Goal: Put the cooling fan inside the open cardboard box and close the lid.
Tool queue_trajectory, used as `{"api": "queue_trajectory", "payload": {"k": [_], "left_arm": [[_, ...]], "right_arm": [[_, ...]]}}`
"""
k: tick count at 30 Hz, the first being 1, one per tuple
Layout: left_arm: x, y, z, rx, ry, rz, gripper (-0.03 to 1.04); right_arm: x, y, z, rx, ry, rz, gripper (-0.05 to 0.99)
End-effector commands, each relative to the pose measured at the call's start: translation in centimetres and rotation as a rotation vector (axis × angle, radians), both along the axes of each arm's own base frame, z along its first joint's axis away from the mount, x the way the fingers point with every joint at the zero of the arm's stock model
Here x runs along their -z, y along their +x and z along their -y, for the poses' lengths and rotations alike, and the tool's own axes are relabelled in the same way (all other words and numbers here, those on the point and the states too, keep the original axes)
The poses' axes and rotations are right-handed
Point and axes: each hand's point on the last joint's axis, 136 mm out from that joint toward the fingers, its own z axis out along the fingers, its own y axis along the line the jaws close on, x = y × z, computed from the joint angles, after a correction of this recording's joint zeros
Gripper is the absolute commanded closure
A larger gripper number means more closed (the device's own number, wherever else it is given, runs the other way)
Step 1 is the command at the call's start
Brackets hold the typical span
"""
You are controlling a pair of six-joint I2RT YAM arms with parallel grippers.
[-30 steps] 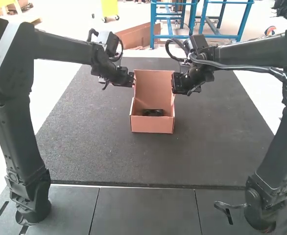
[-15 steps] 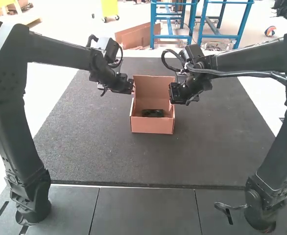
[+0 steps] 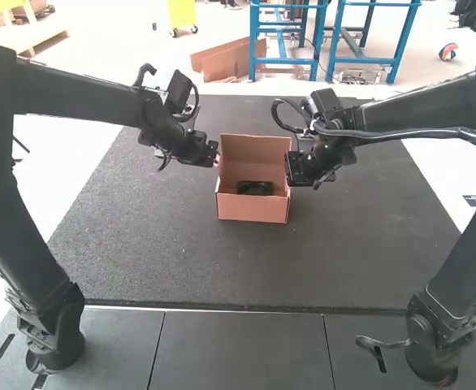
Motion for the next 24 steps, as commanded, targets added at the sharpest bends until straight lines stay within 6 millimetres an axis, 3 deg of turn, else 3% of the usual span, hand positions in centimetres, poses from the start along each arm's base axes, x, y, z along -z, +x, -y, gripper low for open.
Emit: {"api": "queue_trajectory", "payload": {"k": [1, 2, 7, 8, 11, 15, 19, 24], "left_arm": [[-1.1, -0.9, 0.1, 0.013, -0.013, 0.022, 0.04], [-1.2, -1.1, 0.0, 0.013, -0.012, 0.019, 0.04], [-2.6, -1.6, -0.7, 0.012, -0.008, 0.047, 0.04], [-3.3, -1.4, -1.0, 0.002, -0.009, 0.068, 0.04], [-6.0, 0.2, -2.0, -0.038, 0.013, 0.16, 0.04], [-9.5, 2.5, -2.5, -0.093, 0.025, 0.272, 0.04], [-11.8, 4.7, -2.3, -0.123, 0.029, 0.335, 0.04], [-12.7, 6.8, -0.2, -0.102, 0.026, 0.357, 0.04]], "right_arm": [[-0.7, -0.5, -0.6, -0.022, 0.013, 0.016, 0.94], [-0.9, -0.2, -0.8, -0.016, 0.028, 0.028, 0.9], [-2.9, 0.3, -1.6, 0.01, 0.1, 0.022, 0.08], [-3.6, 0.2, -1.9, 0.001, 0.117, 0.017, 0.01], [-5.5, 0.4, -2.2, 0.001, 0.157, 0.032, 0.01], [-7.9, 1.1, -1.0, 0.025, 0.181, 0.087, 0.01], [-10.3, 1.9, 1.6, 0.09, 0.179, 0.164, 0.01], [-11.9, 3.5, 6.6, 0.182, 0.03, 0.303, 0.01]]}}
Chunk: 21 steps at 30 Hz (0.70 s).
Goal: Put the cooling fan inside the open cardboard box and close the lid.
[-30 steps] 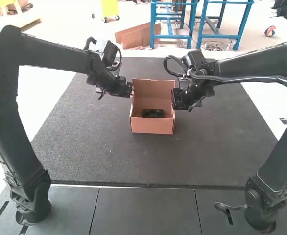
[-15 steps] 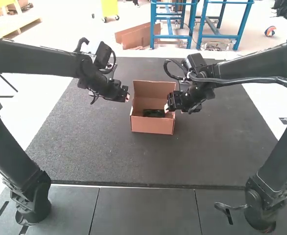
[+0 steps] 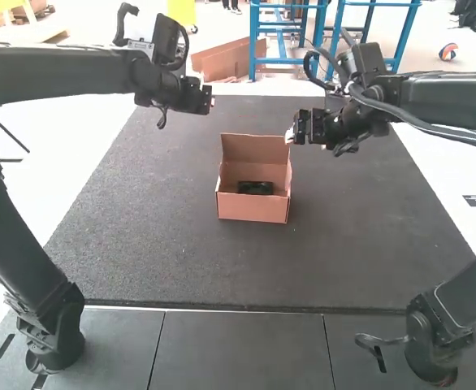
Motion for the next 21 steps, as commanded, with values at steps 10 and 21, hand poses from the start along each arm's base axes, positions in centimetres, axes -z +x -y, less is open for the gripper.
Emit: {"api": "queue_trajectory", "payload": {"k": [10, 21], "left_arm": [[0.0, 2.1, 8.1, 0.13, 0.03, 0.02, 0.04], [4.2, 2.4, 9.7, 0.174, 0.06, -0.074, 0.04]], "right_arm": [[-3.5, 2.8, 8.1, 0.184, -0.202, 0.14, 0.01], [-4.1, 3.0, 8.3, 0.129, -0.187, 0.108, 0.02]]}}
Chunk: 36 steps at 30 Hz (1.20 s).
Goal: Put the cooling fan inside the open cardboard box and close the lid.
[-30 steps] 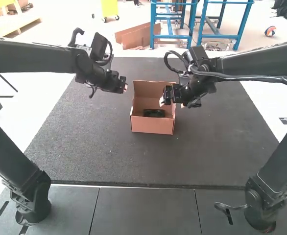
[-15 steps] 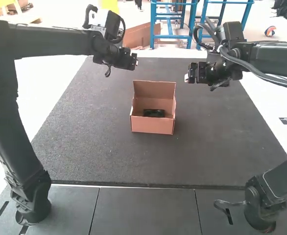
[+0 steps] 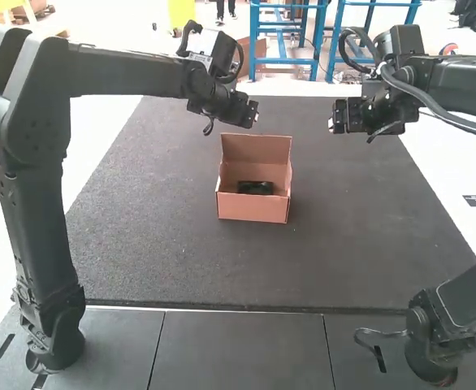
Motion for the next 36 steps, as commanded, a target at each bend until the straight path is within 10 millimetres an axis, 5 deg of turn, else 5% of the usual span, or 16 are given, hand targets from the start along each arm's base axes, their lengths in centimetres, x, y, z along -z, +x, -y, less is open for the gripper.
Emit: {"api": "queue_trajectory", "payload": {"k": [1, 8, 18, 36], "left_arm": [[0.3, 0.2, 0.4, 0.023, 0.004, -0.012, 0.04], [2.1, -0.8, 0.4, 0.04, 0.033, -0.086, 0.04], [6.9, -4.9, -0.4, 0.069, 0.094, -0.293, 0.04], [13.1, -7.3, 0.1, 0.087, 0.108, -0.369, 0.04]], "right_arm": [[-2.2, 0.7, -0.2, -0.025, 0.036, 0.03, 0.02], [-2.1, 0.6, -0.7, -0.048, 0.063, -0.033, 0.02], [-1.7, -0.1, -1.7, -0.079, 0.114, -0.088, 0.02], [-1.4, -1.9, -2.1, -0.085, 0.163, -0.135, 0.02]]}}
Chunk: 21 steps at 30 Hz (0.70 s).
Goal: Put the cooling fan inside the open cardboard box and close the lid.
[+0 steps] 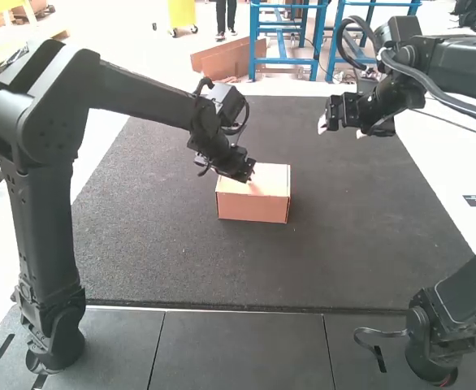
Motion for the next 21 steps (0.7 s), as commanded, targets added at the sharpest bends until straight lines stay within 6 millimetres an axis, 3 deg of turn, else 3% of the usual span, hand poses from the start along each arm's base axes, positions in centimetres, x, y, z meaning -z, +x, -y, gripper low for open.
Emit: {"api": "queue_trajectory", "payload": {"k": [1, 3, 9, 11, 13, 21], "left_arm": [[1.1, -0.7, 0.3, 0.004, -0.011, -0.033, 0.04], [-0.2, -0.4, 0.5, -0.011, -0.032, -0.01, 0.04], [-15.2, 1.4, 1.3, 0.004, -0.191, 0.268, 0.04], [-18.5, 1.0, 0.9, 0.016, -0.212, 0.33, 0.04], [-20.5, 0.5, 0.2, 0.023, -0.219, 0.374, 0.04], [-23.6, -3.0, -1.6, 0.079, -0.292, 0.471, 0.04]], "right_arm": [[-1.9, -0.1, 0.6, 0.02, 0.027, 0.04, 0.02], [-2.1, -0.1, 0.6, 0.021, 0.03, 0.046, 0.02], [-3.9, 0.3, 0.5, 0.031, 0.055, 0.104, 0.02], [-4.7, 0.1, -0.1, 0.01, 0.079, 0.132, 0.02], [-5.5, 0.1, -0.5, -0.002, 0.11, 0.167, 0.02], [-10.5, -0.2, -0.9, -0.038, 0.173, 0.443, 0.02]]}}
